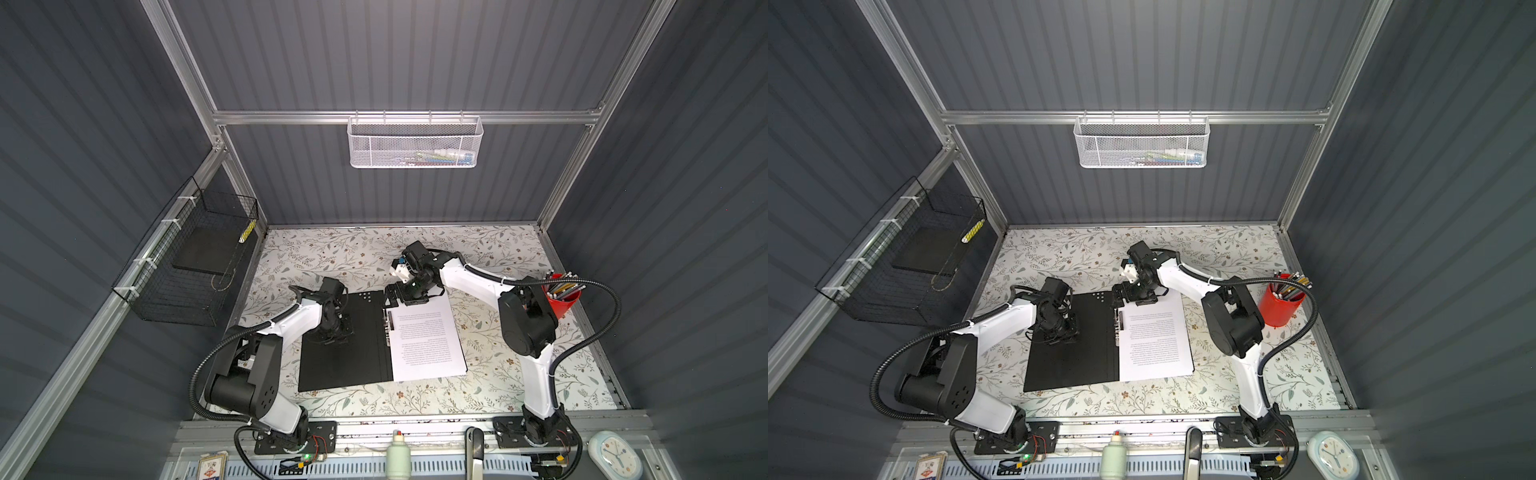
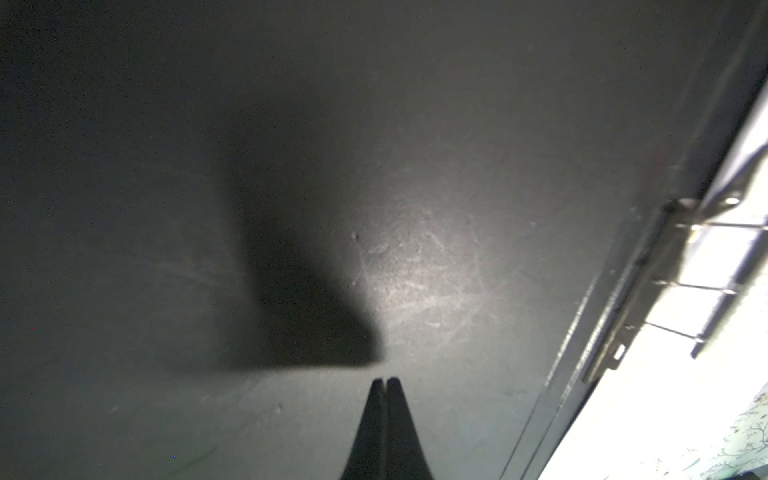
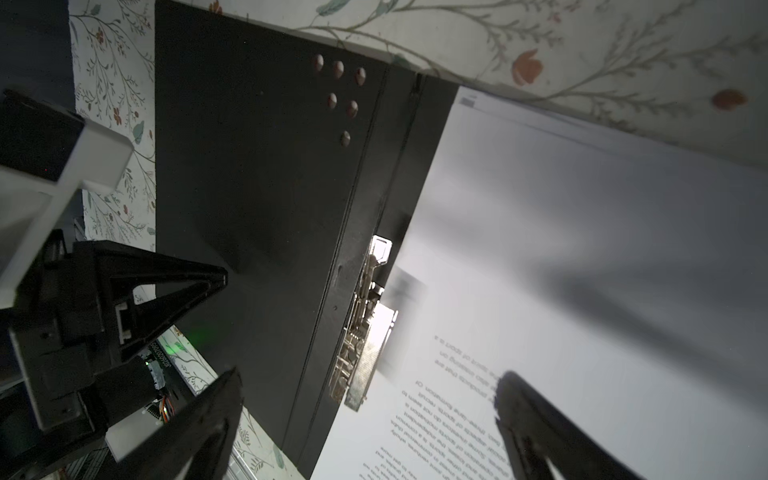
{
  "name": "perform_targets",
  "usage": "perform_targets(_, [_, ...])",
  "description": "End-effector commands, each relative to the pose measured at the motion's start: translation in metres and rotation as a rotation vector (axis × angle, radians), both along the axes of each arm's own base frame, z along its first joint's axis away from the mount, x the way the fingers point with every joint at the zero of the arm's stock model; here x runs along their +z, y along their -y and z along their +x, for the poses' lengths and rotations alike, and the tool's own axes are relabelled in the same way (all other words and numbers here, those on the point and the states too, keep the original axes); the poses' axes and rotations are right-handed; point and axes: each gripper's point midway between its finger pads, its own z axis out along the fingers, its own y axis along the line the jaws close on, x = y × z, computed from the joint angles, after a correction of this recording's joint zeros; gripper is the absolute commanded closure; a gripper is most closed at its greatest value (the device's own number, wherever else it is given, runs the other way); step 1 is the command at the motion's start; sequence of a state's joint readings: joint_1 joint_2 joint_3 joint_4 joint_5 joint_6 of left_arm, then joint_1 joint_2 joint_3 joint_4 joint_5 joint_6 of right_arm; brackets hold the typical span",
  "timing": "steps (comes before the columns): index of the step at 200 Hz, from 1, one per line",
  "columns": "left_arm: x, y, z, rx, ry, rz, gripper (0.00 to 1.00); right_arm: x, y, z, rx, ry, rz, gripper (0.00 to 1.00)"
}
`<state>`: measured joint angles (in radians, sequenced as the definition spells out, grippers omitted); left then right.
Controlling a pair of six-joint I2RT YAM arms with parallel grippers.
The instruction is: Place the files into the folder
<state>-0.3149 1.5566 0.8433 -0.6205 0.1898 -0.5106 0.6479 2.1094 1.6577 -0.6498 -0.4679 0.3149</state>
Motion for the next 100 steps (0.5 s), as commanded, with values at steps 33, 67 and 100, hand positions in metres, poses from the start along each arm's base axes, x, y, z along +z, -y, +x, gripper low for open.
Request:
perform_targets(33, [-0.027, 0.01, -0.012, 0.017, -0.074, -0.041, 1.0, 0.001, -0.015, 0.002, 0.033, -0.028, 0.056, 0.14])
perform_targets(67, [-0.038, 0.022, -0.021, 0.007, -0.095, -0.034, 1.0, -0.008, -0.021, 0.007, 0.046, -0.044, 0.045, 0.21])
perform_targets(100, [-0.045, 0.034, -0.024, 0.0, -0.107, -0.037, 1.0, -0.017, -0.025, 0.01, 0.077, -0.056, 0.038, 0.24])
